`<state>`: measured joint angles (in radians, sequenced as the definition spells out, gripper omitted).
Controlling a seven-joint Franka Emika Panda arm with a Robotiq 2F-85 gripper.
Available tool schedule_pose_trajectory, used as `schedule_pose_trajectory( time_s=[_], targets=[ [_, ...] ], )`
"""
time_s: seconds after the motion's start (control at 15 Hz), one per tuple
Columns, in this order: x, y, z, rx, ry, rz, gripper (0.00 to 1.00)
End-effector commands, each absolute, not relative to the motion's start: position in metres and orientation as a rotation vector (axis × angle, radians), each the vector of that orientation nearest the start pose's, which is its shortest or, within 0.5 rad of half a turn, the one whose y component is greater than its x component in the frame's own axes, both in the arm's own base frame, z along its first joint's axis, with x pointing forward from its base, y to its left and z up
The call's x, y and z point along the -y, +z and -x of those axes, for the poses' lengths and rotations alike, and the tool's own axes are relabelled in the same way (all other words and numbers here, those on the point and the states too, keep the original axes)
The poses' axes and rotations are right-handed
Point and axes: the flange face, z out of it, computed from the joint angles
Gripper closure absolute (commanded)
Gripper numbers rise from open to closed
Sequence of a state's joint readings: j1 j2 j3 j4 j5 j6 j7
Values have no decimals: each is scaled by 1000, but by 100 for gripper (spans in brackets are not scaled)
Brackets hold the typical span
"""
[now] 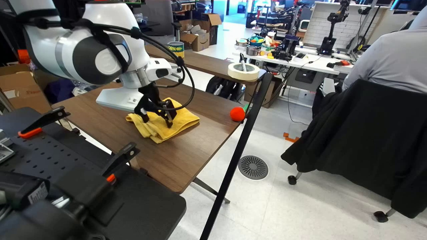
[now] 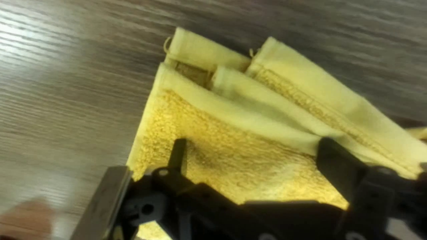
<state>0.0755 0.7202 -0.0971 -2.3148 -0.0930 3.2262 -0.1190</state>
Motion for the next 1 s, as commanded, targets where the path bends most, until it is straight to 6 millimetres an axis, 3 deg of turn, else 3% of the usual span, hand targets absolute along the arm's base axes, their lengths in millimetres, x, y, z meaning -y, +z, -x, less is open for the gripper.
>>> schedule_pose_trajectory(
  time_s=[0.0,0.2,0.4,0.53,0.6,0.93],
  targets=[
    [22,109,-470,353,-409,3151,0],
    [49,142,-467,166,-695,3185,0],
    [77,151,-483,-20,-904,3194,0],
    [91,153,-494,-159,-951,3194,0],
    [84,151,-486,-62,-801,3211,0],
    [92,154,-495,-135,-836,3207,0]
  ],
)
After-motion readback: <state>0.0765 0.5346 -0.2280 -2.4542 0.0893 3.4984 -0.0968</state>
